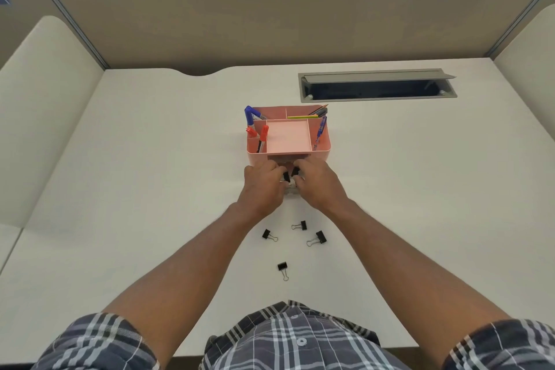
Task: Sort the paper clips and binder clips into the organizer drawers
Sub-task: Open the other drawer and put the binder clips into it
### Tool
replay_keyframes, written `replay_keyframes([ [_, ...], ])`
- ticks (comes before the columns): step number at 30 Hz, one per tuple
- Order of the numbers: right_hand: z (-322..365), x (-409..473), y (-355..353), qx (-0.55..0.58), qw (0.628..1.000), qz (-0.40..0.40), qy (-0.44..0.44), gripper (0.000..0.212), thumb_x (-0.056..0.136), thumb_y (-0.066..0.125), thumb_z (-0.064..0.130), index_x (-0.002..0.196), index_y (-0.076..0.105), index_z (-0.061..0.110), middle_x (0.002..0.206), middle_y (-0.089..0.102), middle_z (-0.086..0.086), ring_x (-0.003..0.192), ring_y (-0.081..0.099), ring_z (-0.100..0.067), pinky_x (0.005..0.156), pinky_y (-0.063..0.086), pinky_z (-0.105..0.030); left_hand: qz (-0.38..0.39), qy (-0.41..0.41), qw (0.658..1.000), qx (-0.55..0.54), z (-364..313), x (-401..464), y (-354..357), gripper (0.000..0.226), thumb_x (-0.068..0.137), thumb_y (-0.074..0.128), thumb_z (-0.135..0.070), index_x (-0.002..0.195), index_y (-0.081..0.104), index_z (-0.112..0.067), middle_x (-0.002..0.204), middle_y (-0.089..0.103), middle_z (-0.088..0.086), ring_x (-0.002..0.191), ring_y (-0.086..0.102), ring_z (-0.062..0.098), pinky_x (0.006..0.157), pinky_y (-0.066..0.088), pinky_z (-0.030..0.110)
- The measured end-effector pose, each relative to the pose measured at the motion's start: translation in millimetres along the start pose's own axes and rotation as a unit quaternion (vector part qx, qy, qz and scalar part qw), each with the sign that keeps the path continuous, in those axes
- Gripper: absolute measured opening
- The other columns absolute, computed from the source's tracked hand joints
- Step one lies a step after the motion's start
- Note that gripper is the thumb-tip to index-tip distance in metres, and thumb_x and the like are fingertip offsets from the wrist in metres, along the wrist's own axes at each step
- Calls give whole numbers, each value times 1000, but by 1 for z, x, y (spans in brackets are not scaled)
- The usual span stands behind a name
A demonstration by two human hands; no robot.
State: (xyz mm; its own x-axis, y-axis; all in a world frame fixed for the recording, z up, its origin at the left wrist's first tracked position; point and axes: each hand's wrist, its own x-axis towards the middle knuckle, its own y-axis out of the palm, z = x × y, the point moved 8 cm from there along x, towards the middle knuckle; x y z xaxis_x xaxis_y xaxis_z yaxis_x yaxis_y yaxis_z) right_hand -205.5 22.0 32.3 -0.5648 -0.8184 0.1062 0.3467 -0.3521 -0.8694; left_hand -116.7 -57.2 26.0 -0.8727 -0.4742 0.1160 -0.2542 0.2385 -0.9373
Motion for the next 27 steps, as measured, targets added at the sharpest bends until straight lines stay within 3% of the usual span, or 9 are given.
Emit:
replay_keyframes([
  [4,-2,-4,-3,15,1000,-8,-8,19,89,56,14,105,65,17,109,64,0,98,57,-18,76,54,-32,-20,26,999,-40,1,-4,-4,22,84,70,-18,105,66,-24,108,65,-6,104,52,18,80,44,38],
  [8,2,-28,-10,43,997,-21,-53,11,89,57,11,94,66,14,91,64,1,84,56,-16,70,52,-37,-57,74,989,-112,3,-30,-16,21,72,58,3,86,65,-12,84,64,1,83,54,21,71,45,35],
  [11,-1,-52,2,32,996,43,-76,14,90,57,14,96,70,18,91,66,2,86,59,-18,74,53,-38,-27,76,984,-157,15,-64,-5,32,58,53,5,85,63,-11,83,60,1,81,51,19,73,46,34],
  [17,-18,-83,35,-21,981,191,-23,32,93,56,29,124,60,24,121,58,4,115,49,-17,95,45,-35,68,54,985,-149,36,-107,29,48,58,59,-9,106,64,-13,103,56,-3,97,49,18,86,44,34],
  [20,-20,-88,45,-37,975,217,-16,35,92,55,22,126,59,21,122,54,3,116,47,-18,92,46,-35,66,54,988,-128,34,-107,30,40,65,64,-12,104,65,-15,105,55,-3,100,50,19,86,45,37],
  [23,-19,-88,48,-31,980,198,-18,29,92,51,13,118,63,17,113,55,-1,109,50,-21,84,47,-34,55,56,989,-123,33,-103,30,26,71,66,-14,97,66,-17,102,56,-3,97,51,19,83,47,39],
  [27,-20,-85,47,-28,986,164,-12,23,94,48,15,109,65,14,106,56,-3,103,53,-23,78,46,-33,39,55,989,-132,33,-102,30,20,76,67,-20,95,65,-18,99,57,-5,95,52,18,83,47,40],
])
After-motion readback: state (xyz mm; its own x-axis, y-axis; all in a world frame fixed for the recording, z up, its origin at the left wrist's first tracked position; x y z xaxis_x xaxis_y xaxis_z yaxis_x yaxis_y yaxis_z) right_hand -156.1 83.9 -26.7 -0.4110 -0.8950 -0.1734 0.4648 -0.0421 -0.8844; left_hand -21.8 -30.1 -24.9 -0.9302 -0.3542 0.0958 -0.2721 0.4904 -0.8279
